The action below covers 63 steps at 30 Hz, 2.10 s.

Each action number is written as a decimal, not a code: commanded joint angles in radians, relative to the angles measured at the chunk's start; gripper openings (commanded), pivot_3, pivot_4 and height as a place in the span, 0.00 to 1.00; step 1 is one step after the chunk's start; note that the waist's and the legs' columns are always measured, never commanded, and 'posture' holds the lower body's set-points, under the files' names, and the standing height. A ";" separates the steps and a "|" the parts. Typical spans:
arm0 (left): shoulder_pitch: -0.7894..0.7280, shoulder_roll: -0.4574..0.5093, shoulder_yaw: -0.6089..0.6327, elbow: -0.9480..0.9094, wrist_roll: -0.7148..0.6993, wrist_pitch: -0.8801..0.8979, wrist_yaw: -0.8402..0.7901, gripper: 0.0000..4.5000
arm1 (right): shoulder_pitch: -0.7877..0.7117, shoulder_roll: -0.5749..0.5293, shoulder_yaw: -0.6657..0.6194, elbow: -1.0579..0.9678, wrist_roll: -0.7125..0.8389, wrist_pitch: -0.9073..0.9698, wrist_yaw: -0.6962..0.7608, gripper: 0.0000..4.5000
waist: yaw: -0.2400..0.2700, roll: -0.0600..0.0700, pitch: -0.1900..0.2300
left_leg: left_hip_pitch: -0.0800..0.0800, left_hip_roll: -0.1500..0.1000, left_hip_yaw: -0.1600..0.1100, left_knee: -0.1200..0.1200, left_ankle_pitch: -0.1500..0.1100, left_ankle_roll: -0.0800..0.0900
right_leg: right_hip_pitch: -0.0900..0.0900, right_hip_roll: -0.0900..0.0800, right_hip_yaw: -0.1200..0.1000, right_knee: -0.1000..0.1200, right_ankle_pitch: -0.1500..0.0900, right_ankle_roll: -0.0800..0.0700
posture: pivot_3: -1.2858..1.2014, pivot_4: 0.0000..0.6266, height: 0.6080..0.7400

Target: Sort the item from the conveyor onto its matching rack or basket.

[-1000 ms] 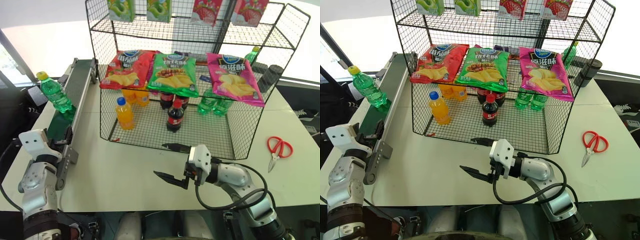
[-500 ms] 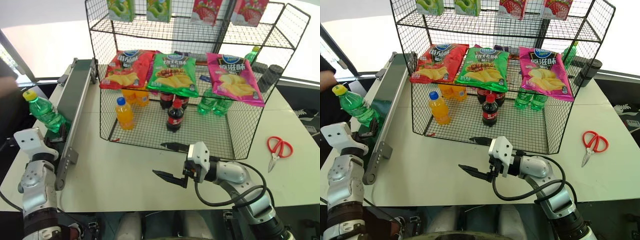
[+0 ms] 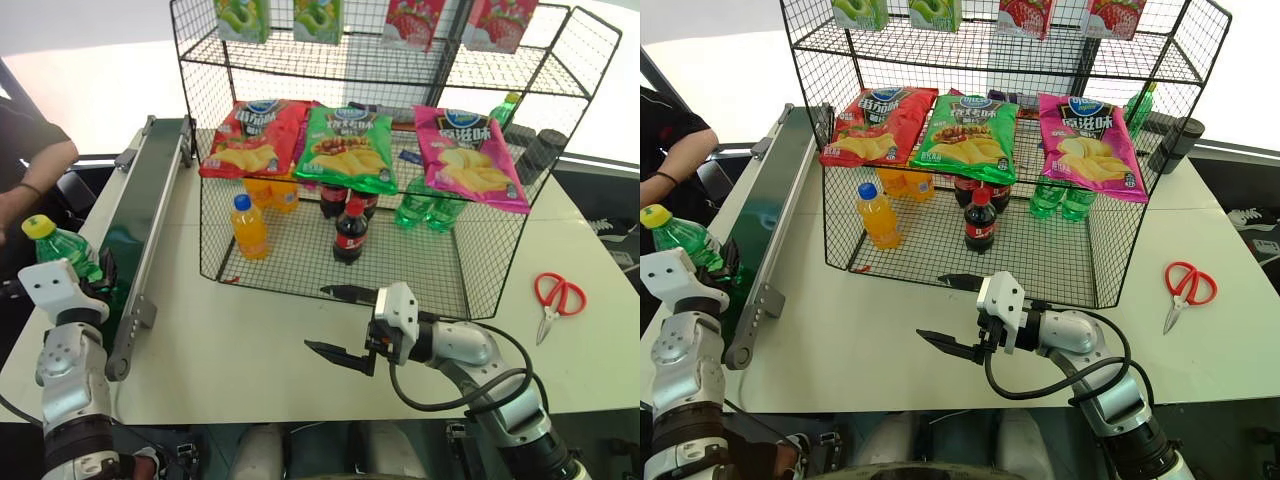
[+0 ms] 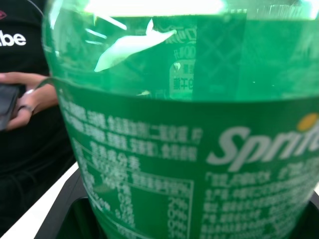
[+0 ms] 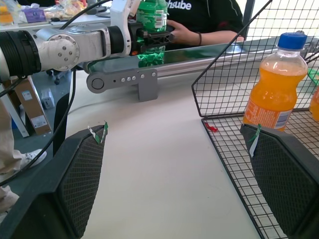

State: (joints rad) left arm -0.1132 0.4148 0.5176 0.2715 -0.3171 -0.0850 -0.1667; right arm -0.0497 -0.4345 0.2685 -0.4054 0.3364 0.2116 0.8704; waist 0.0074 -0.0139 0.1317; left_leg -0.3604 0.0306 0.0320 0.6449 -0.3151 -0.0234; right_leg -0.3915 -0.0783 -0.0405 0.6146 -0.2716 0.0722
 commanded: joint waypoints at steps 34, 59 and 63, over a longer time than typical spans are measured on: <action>-0.117 0.081 -0.678 -0.383 -0.097 0.100 -0.921 0.62 | -0.062 0.005 -0.116 -0.064 0.090 0.074 -0.090 1.00 | -0.011 0.001 0.002 | -0.011 -0.004 -0.002 0.006 0.000 0.001 | -0.005 0.006 -0.002 0.000 0.002 0.003 | 0.52 0.24 1.00; -0.239 -0.071 -0.769 -0.228 0.001 -0.020 -1.011 0.62 | -0.068 0.010 -0.093 -0.067 0.125 0.145 -0.086 0.94 | 0.005 0.001 0.002 | -0.011 0.000 -0.004 0.009 0.000 0.001 | -0.005 0.016 -0.001 0.002 0.002 0.004 | 0.52 0.24 1.00; -0.243 -0.076 -0.769 -0.228 0.001 -0.010 -1.006 0.62 | -0.059 0.013 -0.102 -0.070 0.137 0.143 -0.085 0.65 | 0.005 0.001 0.002 | -0.010 0.000 -0.004 0.009 0.000 0.001 | -0.005 0.016 -0.001 0.002 0.002 0.004 | 0.52 0.24 1.00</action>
State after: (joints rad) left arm -0.3328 0.3468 -0.2580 0.0749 -0.3046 -0.0760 -1.1726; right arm -0.1027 -0.4303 0.1872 -0.4615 0.4511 0.3652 0.7887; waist 0.0128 -0.0129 0.1340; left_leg -0.3708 0.0311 0.0277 0.6537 -0.3147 -0.0220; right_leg -0.3961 -0.0620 -0.0417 0.6166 -0.2695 0.0759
